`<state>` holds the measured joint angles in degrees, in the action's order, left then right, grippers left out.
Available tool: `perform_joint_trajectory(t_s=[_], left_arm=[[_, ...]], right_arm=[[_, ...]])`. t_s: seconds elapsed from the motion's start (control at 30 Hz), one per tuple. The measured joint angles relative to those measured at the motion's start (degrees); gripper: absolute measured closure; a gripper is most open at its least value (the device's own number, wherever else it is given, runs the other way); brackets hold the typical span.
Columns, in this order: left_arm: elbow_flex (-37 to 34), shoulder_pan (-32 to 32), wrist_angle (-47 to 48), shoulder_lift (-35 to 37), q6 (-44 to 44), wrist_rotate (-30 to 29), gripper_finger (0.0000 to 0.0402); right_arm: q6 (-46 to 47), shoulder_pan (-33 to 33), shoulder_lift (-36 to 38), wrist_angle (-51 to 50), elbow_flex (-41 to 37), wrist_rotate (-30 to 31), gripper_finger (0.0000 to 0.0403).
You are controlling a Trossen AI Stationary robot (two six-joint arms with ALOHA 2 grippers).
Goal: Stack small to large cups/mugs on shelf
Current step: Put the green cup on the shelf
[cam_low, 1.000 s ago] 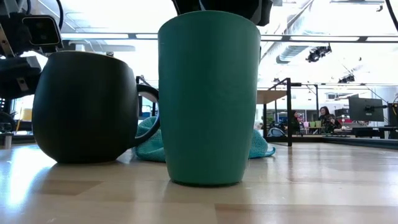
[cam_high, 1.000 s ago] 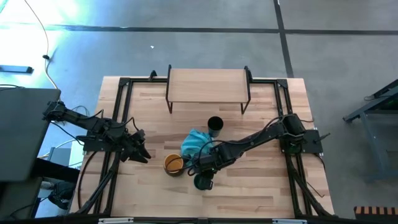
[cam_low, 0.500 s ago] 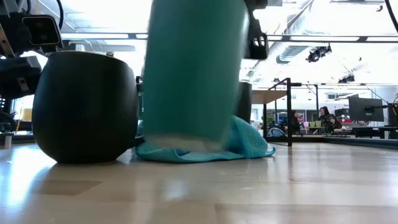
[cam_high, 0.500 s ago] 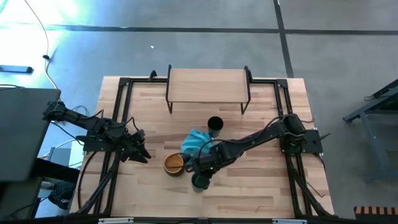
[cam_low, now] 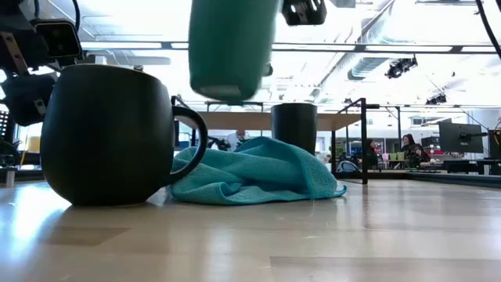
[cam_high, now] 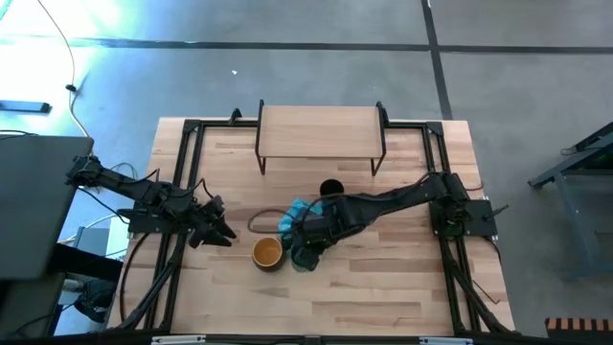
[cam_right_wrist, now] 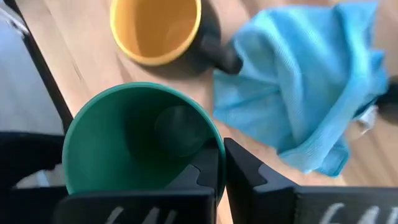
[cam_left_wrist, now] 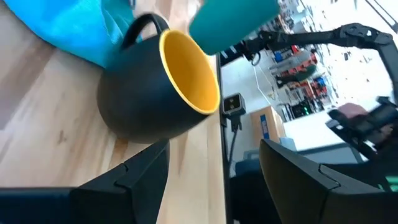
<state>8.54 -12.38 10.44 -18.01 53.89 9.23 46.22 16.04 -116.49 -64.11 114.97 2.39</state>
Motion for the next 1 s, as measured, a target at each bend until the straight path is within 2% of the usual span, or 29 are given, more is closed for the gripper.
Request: perform_joint_trajectory(t_s=[0.17,0.3,0.47,0.6,0.7,0.83,1.0], left_arm=[[0.0,0.0,-0.1,0.0,-1.9,-3.3,0.0165],[0.0,0.0,-0.6,0.0,-6.5,-8.5,0.0165],[0.0,0.0,-2.2,0.0,-17.3,-20.5,0.0165],[0.0,0.0,-7.6,0.0,-28.5,-31.5,0.0165],[0.0,0.0,-11.9,0.0,-35.0,-37.1,0.0165],[0.0,0.0,-15.0,0.0,-39.8,-38.3,0.0165],[0.0,0.0,-15.0,0.0,-40.1,-38.4,0.0165]], right_arm=[[-1.5,-1.6,0.0,-4.2,4.7,3.3,0.0402],[-3.4,-2.9,0.0,-6.8,7.6,5.8,0.0403],[-5.3,-4.3,0.0,-8.5,10.2,8.4,0.0403],[-6.4,-5.5,0.0,-10.5,11.9,10.2,0.0403],[-6.8,-6.5,0.0,-11.4,12.8,11.5,0.0403],[-6.9,-7.8,0.0,-13.4,13.7,13.0,0.0403],[-7.6,-9.5,0.0,-14.5,13.7,14.2,0.0403]])
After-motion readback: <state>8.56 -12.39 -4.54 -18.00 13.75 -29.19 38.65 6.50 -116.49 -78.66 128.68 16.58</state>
